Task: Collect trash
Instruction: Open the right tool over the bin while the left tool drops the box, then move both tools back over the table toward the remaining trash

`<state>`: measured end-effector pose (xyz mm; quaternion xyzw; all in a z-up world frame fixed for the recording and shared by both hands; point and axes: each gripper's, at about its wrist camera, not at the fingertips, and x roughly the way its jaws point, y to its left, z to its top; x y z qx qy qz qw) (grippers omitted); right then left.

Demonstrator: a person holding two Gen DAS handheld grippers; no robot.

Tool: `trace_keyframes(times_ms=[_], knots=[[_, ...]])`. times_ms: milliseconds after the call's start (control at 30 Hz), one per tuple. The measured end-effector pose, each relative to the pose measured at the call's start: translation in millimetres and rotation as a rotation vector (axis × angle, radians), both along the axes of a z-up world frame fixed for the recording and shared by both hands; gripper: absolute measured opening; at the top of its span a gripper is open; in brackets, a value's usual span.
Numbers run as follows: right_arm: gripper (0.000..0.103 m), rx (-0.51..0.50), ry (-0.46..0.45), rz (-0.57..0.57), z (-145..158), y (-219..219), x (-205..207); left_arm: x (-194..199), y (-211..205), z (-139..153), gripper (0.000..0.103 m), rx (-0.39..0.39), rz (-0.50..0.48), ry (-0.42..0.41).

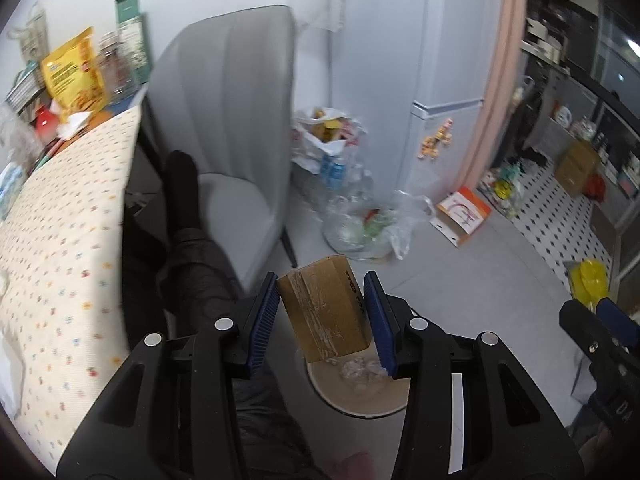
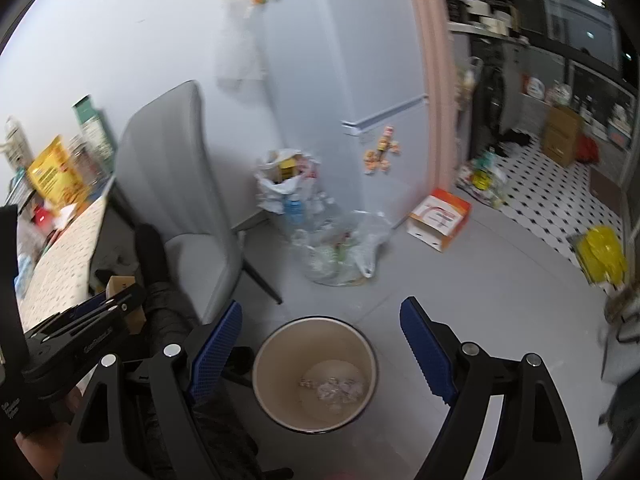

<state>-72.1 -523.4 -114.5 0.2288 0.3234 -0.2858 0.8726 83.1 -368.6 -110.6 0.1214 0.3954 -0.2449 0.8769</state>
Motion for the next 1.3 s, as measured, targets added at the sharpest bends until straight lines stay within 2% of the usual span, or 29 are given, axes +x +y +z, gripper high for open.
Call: trace_keyframes(times_ms=[167,200,233,267,367,567,867,1300], knots=[[0.080,0.000,0.002,-0.038,-1,-16,-15,-7,-21,-6,0.047,-0.018,-0.056,0.042],[0.080,0.001,0.001,-0.041,-2,-17,-16,-7,-23,-6,0.052,-0.023,-0.065,0.048],[0.080,0.005,-0.002,-0.045,-3,-18,-18,-8,-27,-6,0.073,-0.031,-0.080,0.060],[0.080,0.007,-0.004,-0.048,-3,-19,-19,-9,-28,-6,0.087,-0.038,-0.088,0.065],[0.080,0.009,-0.016,-0.059,-3,-21,-22,-11,-26,-3,0.092,-0.039,-0.084,0.052],[0.080,0.013,-0.030,-0.047,1,-15,-19,-3,-7,9,0.097,-0.038,-0.025,0.021],[0.082,0.001,-0.050,0.021,19,19,4,10,54,37,0.097,-0.069,0.082,-0.027],[0.094,-0.066,-0.085,0.142,59,91,35,22,156,69,0.097,-0.142,0.225,-0.072]])
